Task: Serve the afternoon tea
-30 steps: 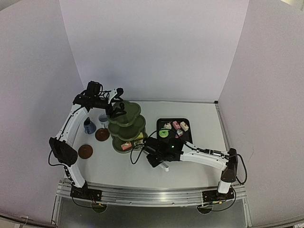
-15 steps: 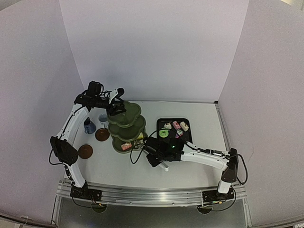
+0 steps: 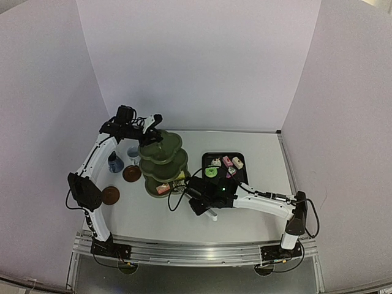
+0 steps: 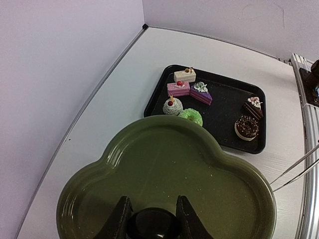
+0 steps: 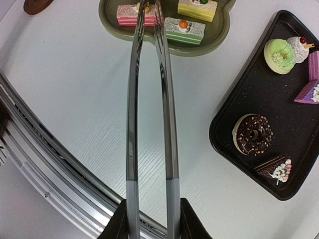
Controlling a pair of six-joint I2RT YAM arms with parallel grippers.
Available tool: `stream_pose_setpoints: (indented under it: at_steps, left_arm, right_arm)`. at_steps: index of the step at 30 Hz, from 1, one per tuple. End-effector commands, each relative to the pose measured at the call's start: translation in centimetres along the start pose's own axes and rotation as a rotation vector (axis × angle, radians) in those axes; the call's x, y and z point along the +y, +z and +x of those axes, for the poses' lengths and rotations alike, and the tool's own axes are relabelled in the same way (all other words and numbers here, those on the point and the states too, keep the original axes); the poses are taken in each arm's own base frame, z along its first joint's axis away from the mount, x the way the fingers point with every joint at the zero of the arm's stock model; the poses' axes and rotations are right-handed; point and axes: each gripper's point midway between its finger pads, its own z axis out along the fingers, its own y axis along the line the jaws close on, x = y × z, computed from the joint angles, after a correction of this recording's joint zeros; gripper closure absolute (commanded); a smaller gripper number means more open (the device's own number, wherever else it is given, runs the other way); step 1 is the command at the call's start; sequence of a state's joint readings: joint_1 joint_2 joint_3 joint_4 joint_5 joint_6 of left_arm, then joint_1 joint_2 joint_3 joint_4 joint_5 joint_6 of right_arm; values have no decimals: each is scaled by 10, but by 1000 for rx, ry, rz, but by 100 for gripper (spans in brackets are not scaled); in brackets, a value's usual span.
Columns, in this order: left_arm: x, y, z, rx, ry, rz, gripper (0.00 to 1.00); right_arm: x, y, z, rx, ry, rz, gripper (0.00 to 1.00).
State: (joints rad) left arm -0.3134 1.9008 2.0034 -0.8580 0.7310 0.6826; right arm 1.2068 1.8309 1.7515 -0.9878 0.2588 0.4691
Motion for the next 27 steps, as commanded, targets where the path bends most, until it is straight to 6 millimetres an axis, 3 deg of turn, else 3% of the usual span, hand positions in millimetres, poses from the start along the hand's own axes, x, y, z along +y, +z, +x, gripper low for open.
stream_pose_setpoints:
  at_steps: [1, 7, 14, 22, 27]
  left_arm:
    - [-3, -13, -18, -50, 20, -30, 88]
    - [-8, -15, -19, -75, -40, -108, 100]
    - [-6, -10, -26, -89, -134, -354, 100]
    - [28, -19, -25, -90, -381, -581, 100]
    - [24, -13, -31, -92, -395, -630, 100]
  right_arm:
    - [0, -17, -14, -68, 26, -21, 74]
    - [-1, -18, -17, -78, 32, -12, 75]
    - [-3, -14, -16, -71, 36, -1, 75]
    - [-17, -9, -7, -54, 100, 34, 76]
    - [-30, -15, -6, -74, 145, 65, 76]
